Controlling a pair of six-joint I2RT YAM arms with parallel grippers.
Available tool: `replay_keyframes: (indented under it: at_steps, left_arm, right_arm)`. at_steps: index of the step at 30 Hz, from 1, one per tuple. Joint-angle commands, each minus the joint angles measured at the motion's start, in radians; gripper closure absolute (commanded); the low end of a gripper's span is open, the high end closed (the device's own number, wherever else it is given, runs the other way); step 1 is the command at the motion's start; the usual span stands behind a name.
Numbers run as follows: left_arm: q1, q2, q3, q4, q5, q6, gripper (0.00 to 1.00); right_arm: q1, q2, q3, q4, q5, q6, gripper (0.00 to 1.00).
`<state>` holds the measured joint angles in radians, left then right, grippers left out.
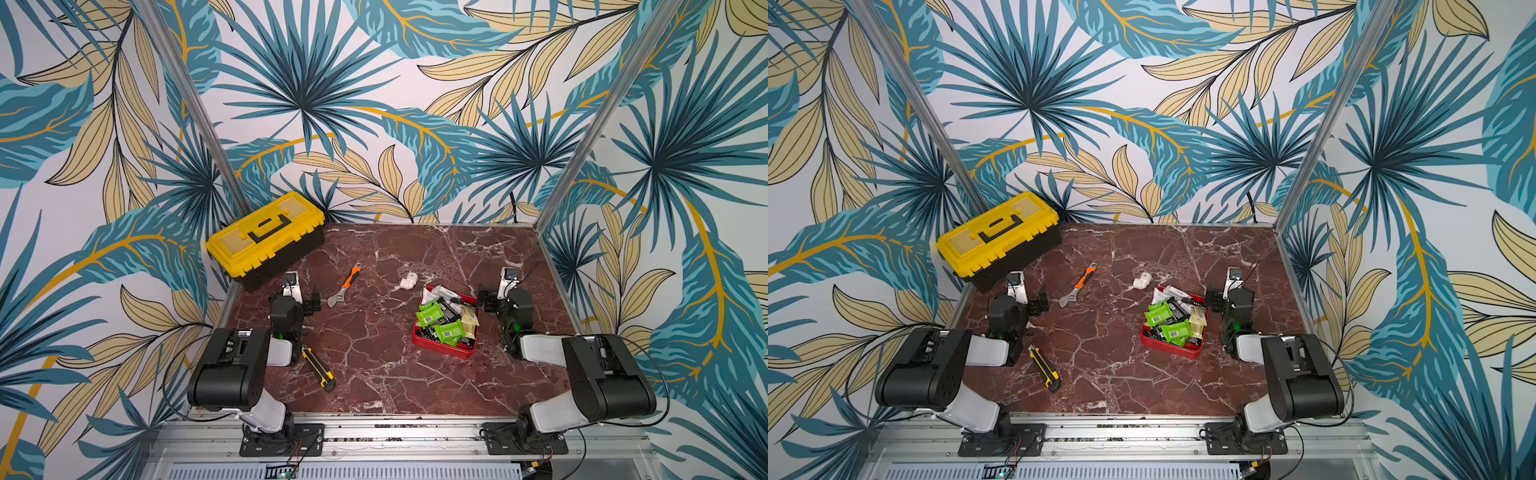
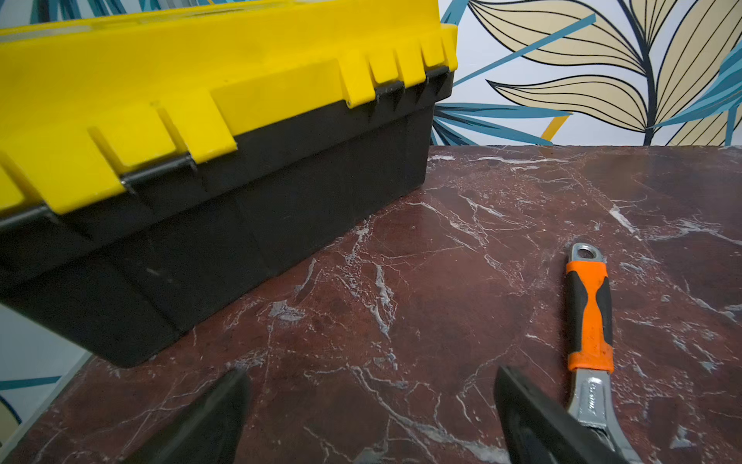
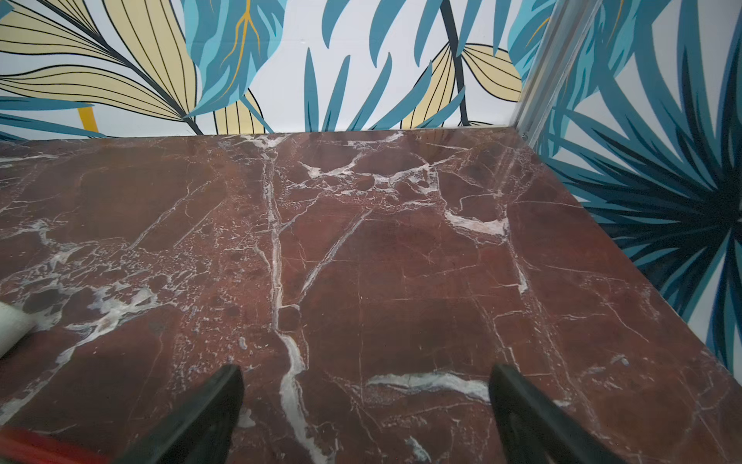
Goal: Take the cookies out of the storage box
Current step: Adjust the storage box at the center of the board.
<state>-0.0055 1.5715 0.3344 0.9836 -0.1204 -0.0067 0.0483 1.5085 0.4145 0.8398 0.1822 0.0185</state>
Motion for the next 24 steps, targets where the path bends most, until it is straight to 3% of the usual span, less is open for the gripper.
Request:
replay_keyframes:
  at_steps: [1,17,21,24]
  left_arm:
    - [0.001,-0.003,0.028,0.011,-0.01,0.004,0.0]
    - [0.02,-0.005,0.023,0.013,0.006,-0.015,0.0]
    - [0.018,-0.063,-0.018,0.046,0.012,-0.011,0.0]
    - [0.017,-0.184,0.013,-0.114,-0.017,-0.022,0.0]
  right_arm:
    - [-0.004,0.0,-0.003,0.008,-0.013,0.002,0.0]
    - [-0.002,-0.024,-0.026,0.032,-0.015,-0.006,0.0]
    - [-0.001,-0.192,-0.035,-0.086,-0.031,-0.012,0.01]
    - [-0.001,-0.37,-0.021,-0.237,0.003,0.05,0.0]
